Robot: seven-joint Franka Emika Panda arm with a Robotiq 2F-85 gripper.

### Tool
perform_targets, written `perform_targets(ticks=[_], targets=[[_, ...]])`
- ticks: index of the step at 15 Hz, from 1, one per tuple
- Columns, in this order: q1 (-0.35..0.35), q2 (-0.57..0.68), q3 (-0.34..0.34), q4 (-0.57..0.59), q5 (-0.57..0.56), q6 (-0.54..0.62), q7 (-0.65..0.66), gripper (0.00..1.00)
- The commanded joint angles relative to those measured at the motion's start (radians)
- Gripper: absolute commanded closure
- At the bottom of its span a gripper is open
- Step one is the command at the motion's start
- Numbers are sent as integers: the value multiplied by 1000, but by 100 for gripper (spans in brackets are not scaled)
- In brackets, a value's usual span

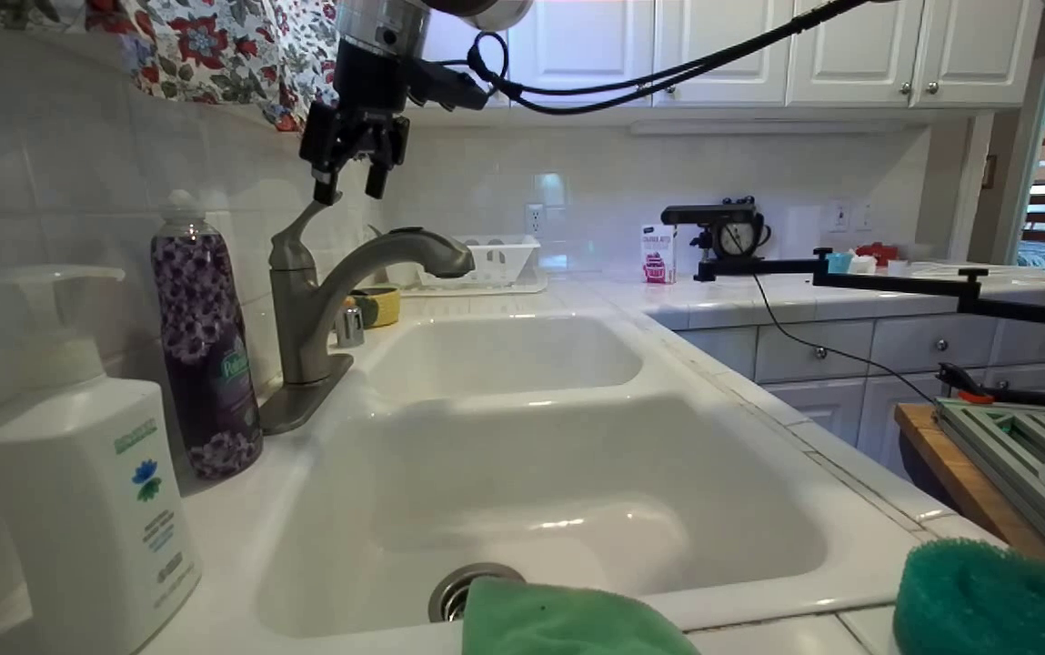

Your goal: Open the faucet

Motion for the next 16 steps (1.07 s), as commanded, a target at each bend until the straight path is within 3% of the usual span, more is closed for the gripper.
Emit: perform_targets(ticks=[1,16], targets=[[5,14,-22,31,-32,-33,28,0],[-18,20,-58,32,-84,0,3,0]])
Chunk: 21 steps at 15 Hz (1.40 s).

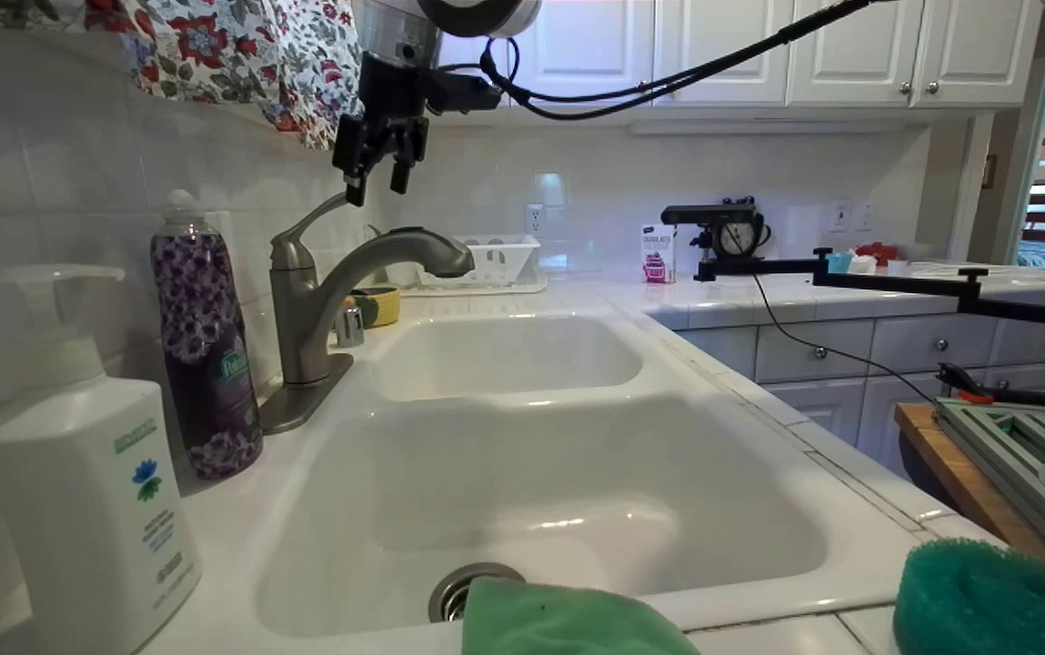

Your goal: Open the faucet

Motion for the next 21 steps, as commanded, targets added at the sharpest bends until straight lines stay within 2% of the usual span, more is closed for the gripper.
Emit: perform_targets(ticks=[1,4,8,12,17,21], targets=[[-8,22,-4,33,-30,12,3,0],[-12,24,-4,32,-35,23,-2,0],[-4,-19,33,-7,-2,14,-5,0],[1,-52,88,-33,16,1,-66,0],[21,-68,75,-41,-73,-67,-169,0],[16,-68,77,-60,-115,-33,-243,0]])
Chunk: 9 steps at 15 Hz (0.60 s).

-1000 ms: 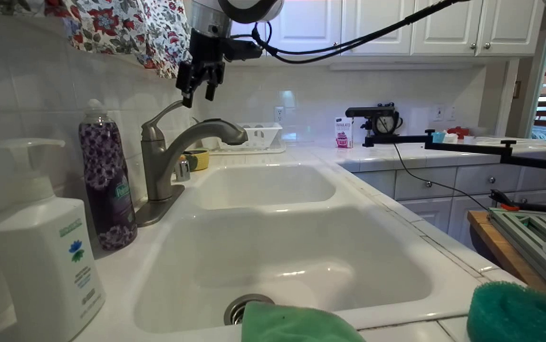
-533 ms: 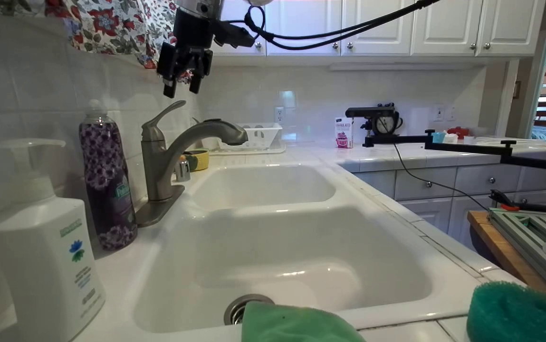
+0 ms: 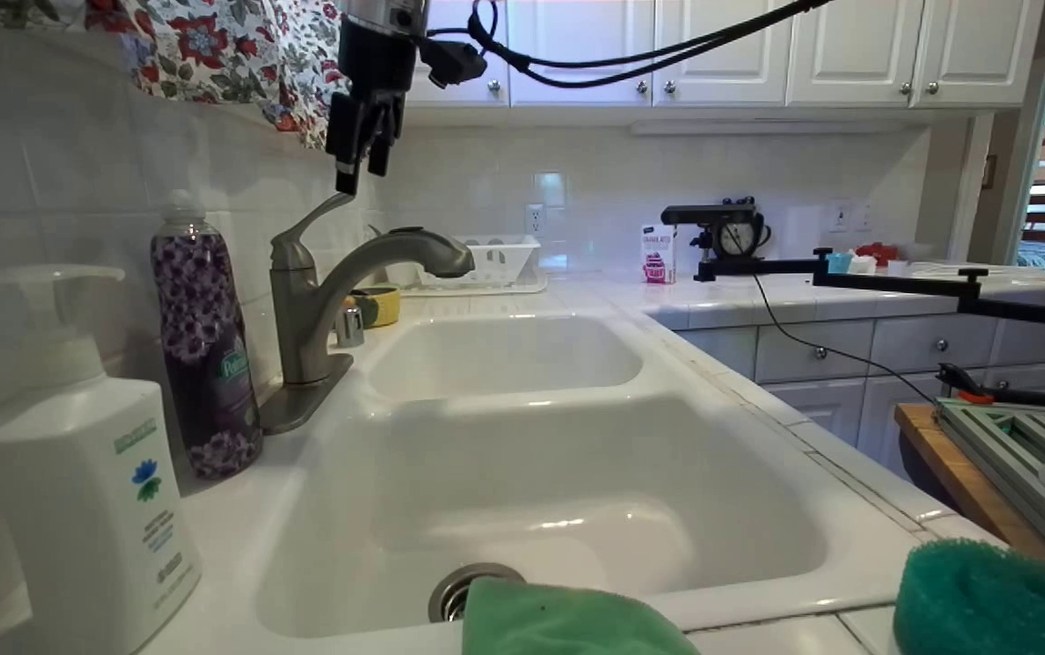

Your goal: Open the faucet

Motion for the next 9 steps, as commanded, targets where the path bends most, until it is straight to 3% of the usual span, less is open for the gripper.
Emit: perform_targets(ticks=[1,4,9], targets=[[-1,-28,-2,-54,-49,45,-81,0],[-7,-28,3,-56,-66,53,-107,0],[-62,-26,41,-59,32,116,-119,0]])
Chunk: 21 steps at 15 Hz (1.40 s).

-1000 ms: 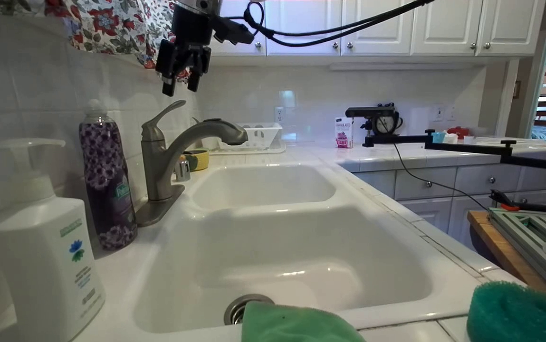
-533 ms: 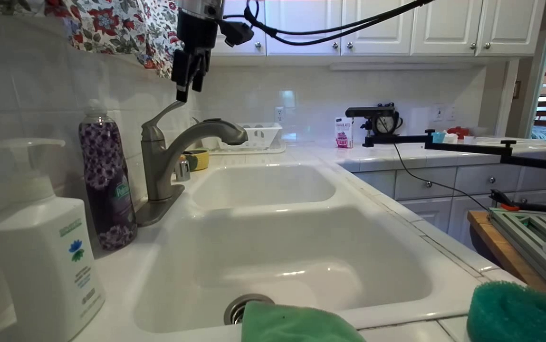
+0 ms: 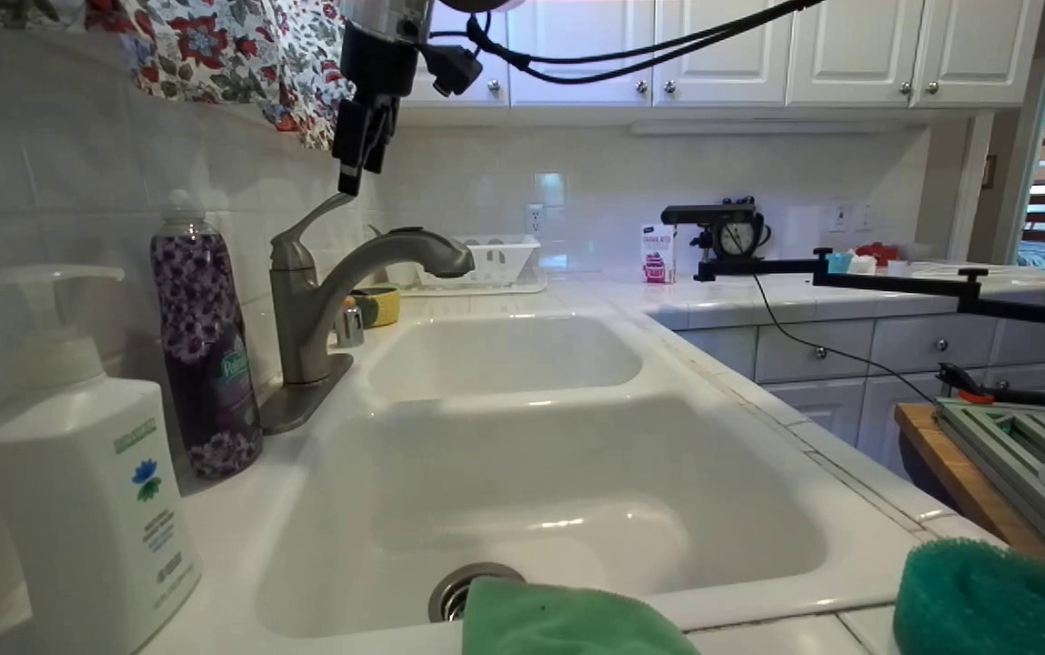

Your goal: Open the faucet

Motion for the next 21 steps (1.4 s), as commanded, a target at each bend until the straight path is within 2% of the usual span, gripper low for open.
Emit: perform_targets(ticks=[1,5,8,13,17,18,21], targets=[[-50,-25,41,-45,80,71,-55,0],[-134,-21,127,-40,247,95,-215,0],[-187,-23,169,-35,344,53,-333,0],[-238,-19,174,-26,382,13,-472,0],[-276,5,224,-9,459,35,-624,0],[-240,3,177,2,416,18,-538,0],[-246,5,188,2,435,19,-573,0]])
